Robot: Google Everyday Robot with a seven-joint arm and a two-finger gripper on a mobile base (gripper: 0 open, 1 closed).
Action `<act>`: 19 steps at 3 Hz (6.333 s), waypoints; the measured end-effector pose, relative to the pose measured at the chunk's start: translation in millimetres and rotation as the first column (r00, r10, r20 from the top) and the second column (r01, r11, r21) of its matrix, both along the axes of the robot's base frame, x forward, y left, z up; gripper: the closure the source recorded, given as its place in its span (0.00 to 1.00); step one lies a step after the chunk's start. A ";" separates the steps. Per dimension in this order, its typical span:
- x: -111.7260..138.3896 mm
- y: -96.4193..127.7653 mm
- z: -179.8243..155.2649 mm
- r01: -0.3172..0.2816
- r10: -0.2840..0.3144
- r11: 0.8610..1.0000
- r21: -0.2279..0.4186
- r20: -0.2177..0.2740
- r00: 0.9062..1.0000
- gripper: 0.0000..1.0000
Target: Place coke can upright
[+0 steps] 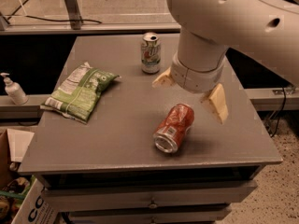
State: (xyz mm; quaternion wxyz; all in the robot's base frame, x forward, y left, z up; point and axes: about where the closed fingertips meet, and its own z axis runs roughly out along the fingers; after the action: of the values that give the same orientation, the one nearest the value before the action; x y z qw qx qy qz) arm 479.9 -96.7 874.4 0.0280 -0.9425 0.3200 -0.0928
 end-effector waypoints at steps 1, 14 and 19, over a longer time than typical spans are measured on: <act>8.5 -0.3 -9.9 0.008 -0.008 1.000 0.003 -0.023 1.000 0.00; -13.4 49.7 -19.0 -0.179 0.179 0.984 0.017 -0.039 0.983 1.00; -8.8 31.0 15.3 -0.581 0.583 0.812 -0.053 0.040 0.811 1.00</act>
Offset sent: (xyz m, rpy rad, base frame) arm 0.0128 -0.0088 -0.0367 0.0179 0.0887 -0.0408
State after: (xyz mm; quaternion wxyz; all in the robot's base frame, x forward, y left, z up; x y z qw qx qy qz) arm 471.1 -65.8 889.6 0.0455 -0.9926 0.0135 -0.1116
